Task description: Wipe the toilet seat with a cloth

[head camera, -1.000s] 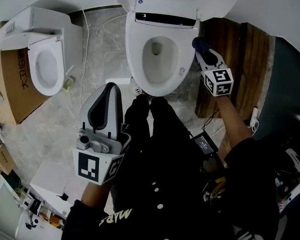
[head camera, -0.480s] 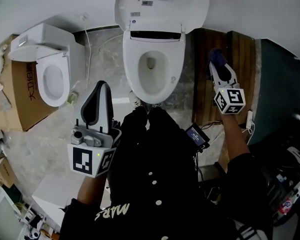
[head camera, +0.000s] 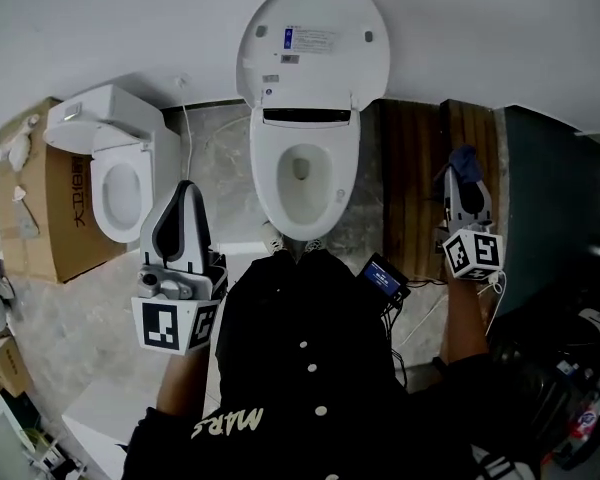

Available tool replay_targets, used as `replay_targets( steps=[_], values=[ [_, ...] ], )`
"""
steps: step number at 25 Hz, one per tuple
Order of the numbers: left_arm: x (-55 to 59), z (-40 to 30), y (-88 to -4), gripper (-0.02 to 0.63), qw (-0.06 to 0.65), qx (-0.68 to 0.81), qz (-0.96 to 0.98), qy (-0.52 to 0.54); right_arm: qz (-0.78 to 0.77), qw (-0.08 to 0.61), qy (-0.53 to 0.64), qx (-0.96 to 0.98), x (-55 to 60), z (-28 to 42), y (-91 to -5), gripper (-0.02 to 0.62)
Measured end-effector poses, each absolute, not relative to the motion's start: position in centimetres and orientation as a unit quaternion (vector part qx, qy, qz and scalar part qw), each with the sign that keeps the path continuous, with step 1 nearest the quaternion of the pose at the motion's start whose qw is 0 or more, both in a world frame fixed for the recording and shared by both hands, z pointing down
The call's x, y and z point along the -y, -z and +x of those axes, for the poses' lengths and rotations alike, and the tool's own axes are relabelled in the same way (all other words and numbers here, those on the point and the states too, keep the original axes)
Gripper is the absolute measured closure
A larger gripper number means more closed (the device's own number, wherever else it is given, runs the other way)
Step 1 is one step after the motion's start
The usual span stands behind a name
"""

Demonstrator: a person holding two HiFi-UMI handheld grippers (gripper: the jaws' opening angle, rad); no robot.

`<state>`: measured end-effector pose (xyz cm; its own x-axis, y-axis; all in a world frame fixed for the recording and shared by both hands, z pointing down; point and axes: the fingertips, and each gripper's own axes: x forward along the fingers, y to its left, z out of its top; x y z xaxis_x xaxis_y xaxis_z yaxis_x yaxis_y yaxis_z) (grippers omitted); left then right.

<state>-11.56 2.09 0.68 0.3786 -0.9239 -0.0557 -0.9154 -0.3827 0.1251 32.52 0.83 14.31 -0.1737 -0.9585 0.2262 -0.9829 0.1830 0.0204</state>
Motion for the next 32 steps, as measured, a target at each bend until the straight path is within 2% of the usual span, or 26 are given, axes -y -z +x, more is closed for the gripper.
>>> replay_targets(
  steps=[19,32],
  values=[
    [-3.6,-17.2,6.2,0.598,-0.048,0.604,0.791,0.083,0.699,-0.024,-0.007,0.715,-5.1,33.7,-2.8,0.508],
    [-4.7,-18.9,5.6,0.598,-0.047,0.625,0.773,0.094,0.695,-0.063,-0.001,0.716,-4.9,32.4,-0.6,0.509]
  ],
)
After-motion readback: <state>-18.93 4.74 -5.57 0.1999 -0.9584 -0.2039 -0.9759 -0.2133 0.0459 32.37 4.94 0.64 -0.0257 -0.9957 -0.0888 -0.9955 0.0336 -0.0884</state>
